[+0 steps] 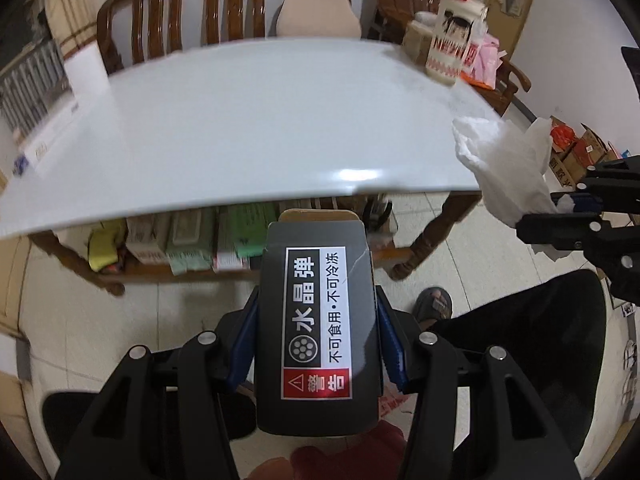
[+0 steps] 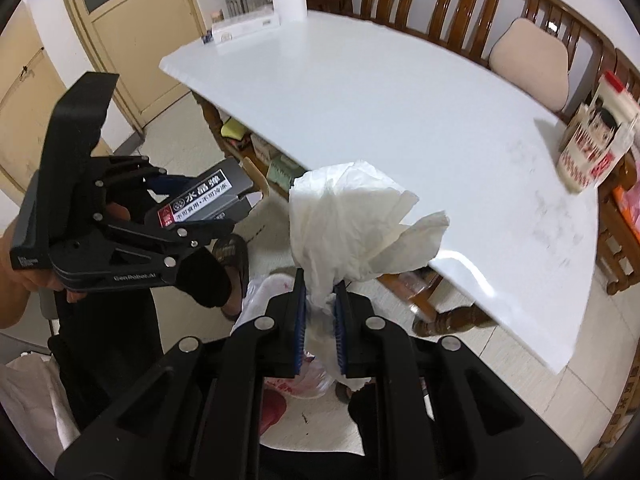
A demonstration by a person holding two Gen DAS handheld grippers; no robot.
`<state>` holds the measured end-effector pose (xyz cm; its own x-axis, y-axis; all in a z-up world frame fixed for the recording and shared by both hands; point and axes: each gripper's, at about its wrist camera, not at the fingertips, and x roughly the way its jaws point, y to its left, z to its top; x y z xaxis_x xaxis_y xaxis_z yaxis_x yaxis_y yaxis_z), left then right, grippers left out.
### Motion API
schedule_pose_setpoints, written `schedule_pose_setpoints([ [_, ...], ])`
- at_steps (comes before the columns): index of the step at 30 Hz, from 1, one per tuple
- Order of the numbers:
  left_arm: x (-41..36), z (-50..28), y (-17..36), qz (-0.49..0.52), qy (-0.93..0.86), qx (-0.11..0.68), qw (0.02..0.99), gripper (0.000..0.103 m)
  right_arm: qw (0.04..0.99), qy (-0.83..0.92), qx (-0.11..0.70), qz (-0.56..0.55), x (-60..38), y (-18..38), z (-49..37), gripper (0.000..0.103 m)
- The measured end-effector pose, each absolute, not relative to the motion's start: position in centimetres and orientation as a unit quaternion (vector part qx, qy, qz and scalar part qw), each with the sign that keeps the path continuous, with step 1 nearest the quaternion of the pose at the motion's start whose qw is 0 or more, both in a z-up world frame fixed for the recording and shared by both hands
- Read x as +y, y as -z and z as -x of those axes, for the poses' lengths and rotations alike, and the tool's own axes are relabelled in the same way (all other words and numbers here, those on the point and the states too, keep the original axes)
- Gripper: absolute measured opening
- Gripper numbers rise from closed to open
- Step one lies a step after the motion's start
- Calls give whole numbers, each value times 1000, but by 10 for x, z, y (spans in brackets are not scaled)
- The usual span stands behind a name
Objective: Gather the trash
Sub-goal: 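Carry the battery pack and tissue with both tools down over the bag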
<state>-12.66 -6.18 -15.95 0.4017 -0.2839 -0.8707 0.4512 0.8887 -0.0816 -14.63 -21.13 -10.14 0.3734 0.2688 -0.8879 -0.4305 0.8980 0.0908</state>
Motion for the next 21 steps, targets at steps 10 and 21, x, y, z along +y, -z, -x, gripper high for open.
schedule_pose_setpoints([
  [10, -65, 139, 229, -62, 206, 559, 801, 51, 791, -221, 567, 69, -195, 173, 157, 12],
  [21, -75, 130, 347, -37, 183, 653, 734, 51, 740, -216, 634, 59, -180, 290, 145, 12],
])
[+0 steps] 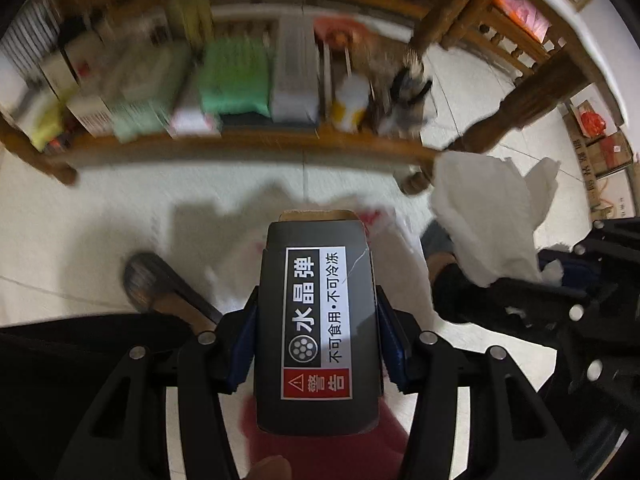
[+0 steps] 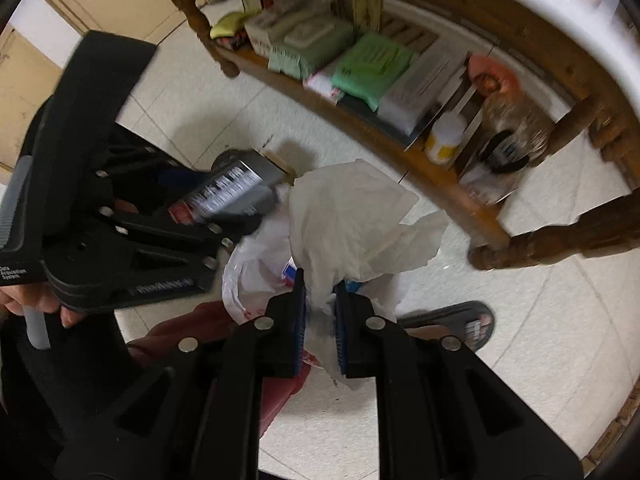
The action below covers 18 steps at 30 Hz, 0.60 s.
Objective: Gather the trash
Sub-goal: 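Carry the battery pack and tissue with both tools down over the bag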
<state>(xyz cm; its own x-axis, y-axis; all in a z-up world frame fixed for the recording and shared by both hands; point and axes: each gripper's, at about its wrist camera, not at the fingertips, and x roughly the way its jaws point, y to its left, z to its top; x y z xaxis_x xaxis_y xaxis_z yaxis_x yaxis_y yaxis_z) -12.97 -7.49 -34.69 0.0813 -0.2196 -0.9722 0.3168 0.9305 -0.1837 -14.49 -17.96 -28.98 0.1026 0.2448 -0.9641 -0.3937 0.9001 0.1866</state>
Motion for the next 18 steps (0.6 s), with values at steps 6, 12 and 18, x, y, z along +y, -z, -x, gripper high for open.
schedule_pose_setpoints([
  [6, -81, 119, 396, -33, 166, 694, 699, 51, 715, -201, 667, 58, -181, 352, 142, 12],
  [12, -88, 118, 435, -50, 145, 720, 677, 51, 700, -196, 686, 41, -182, 393, 137, 13],
  [18, -89, 123, 465, -55, 141, 742, 654, 52, 681, -203, 702, 51, -176, 413, 137, 16],
])
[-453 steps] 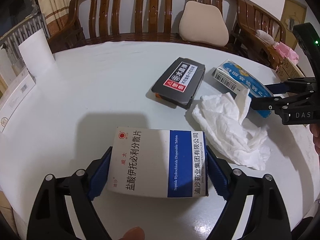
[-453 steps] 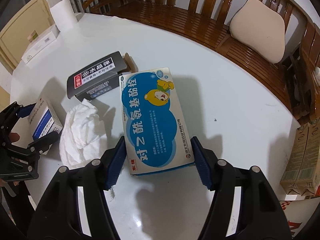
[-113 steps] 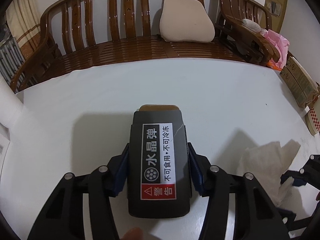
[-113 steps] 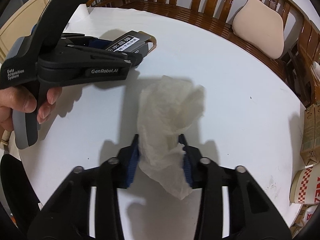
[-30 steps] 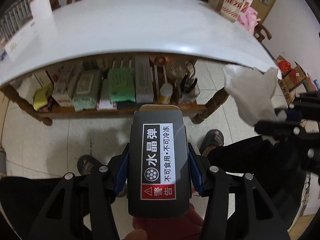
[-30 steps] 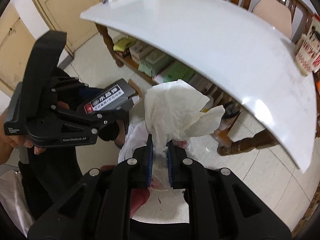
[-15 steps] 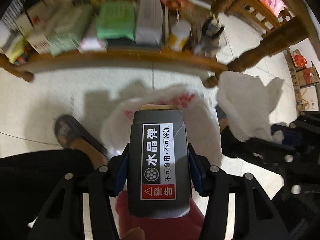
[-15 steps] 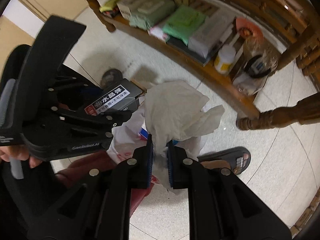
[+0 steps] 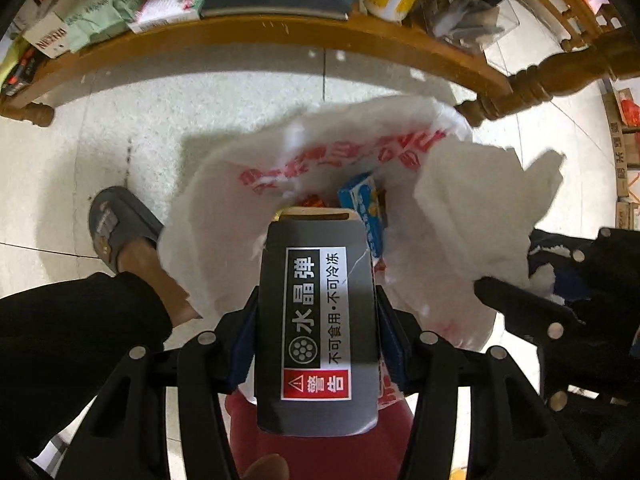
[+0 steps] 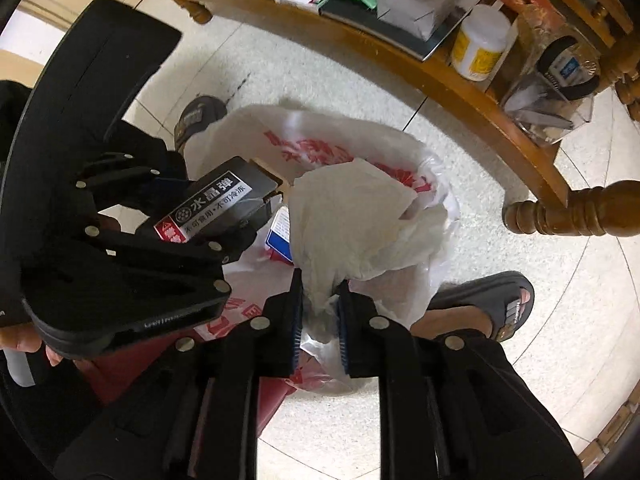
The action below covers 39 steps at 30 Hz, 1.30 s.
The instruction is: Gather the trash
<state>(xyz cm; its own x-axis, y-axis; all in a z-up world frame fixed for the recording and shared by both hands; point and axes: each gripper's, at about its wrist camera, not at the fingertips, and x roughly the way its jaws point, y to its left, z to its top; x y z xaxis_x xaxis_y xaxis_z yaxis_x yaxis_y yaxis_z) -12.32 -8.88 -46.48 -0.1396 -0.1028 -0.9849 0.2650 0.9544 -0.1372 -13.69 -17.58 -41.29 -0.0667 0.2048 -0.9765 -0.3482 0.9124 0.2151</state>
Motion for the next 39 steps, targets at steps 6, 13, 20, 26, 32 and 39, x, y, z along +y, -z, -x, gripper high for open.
schedule_pose_setpoints([
  [6, -91, 123, 472, -57, 136, 749, 646, 52, 674, -203, 708, 56, -173, 424, 133, 18],
  [13, -82, 121, 477, -61, 116, 750, 648, 78, 678, -171, 712, 54, -181, 428, 124, 61],
  [20, -74, 116, 465, -56, 97, 738, 666, 94, 688, -165, 706, 44, -188, 422, 123, 74],
  [26, -68, 112, 458, -43, 92, 733, 672, 94, 689, -170, 703, 46, -184, 417, 125, 75],
  [32, -63, 107, 443, -32, 89, 719, 689, 95, 700, -171, 692, 44, -184, 402, 124, 79],
  [39, -54, 98, 408, -10, 91, 688, 719, 95, 720, -177, 670, 35, -182, 364, 125, 80],
])
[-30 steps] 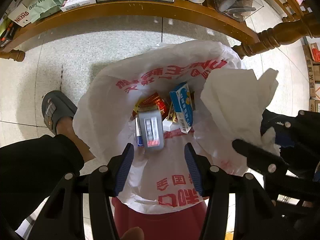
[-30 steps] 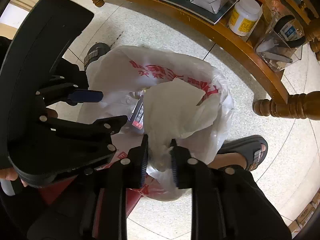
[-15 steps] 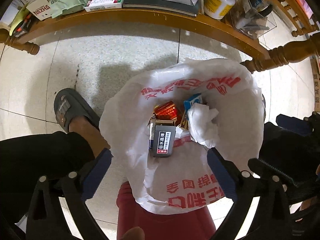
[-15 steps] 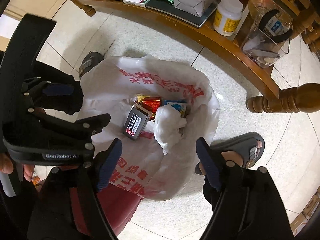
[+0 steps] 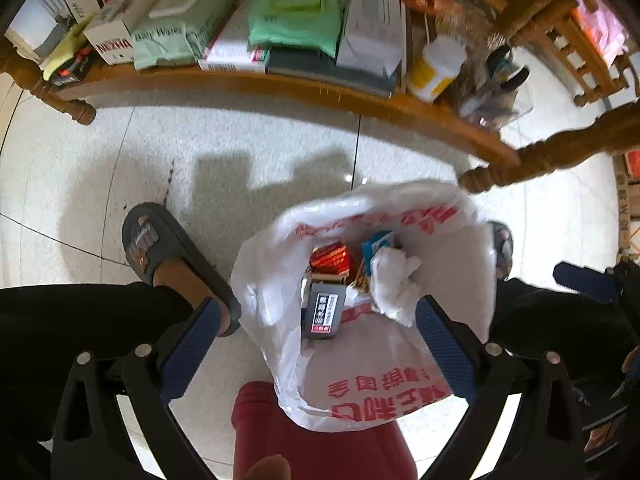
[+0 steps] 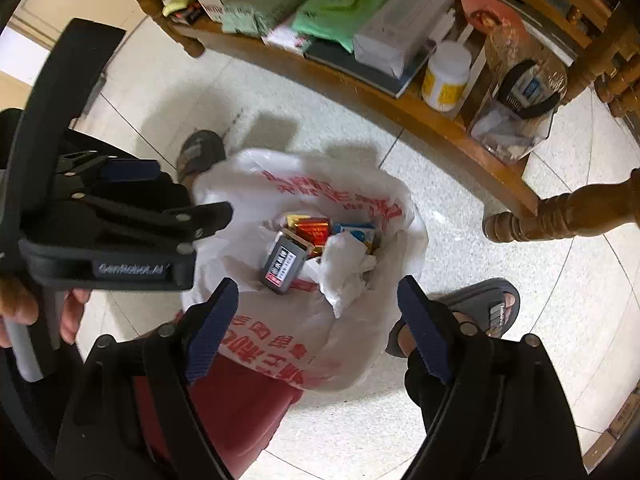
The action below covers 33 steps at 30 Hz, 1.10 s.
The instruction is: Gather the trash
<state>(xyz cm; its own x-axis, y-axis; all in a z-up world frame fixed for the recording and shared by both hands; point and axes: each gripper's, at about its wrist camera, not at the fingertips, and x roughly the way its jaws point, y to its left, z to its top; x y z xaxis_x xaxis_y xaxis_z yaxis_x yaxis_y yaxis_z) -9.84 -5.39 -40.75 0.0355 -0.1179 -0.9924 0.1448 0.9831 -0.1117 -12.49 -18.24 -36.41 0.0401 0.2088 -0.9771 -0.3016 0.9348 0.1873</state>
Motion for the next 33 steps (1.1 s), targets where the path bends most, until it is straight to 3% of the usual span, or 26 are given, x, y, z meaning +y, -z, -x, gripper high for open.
schedule_pose_setpoints([
  [12, -38, 91, 312, -15, 97, 599, 795, 95, 756, -178, 629, 49, -186, 269, 133, 84],
  [24, -42, 80, 169, -30, 115, 464, 878, 95, 859, -135, 492, 48, -192, 118, 124, 91],
  [33, -37, 76, 100, -32, 110, 401, 909, 95, 894, -90, 437, 53, -197, 71, 120, 93],
])
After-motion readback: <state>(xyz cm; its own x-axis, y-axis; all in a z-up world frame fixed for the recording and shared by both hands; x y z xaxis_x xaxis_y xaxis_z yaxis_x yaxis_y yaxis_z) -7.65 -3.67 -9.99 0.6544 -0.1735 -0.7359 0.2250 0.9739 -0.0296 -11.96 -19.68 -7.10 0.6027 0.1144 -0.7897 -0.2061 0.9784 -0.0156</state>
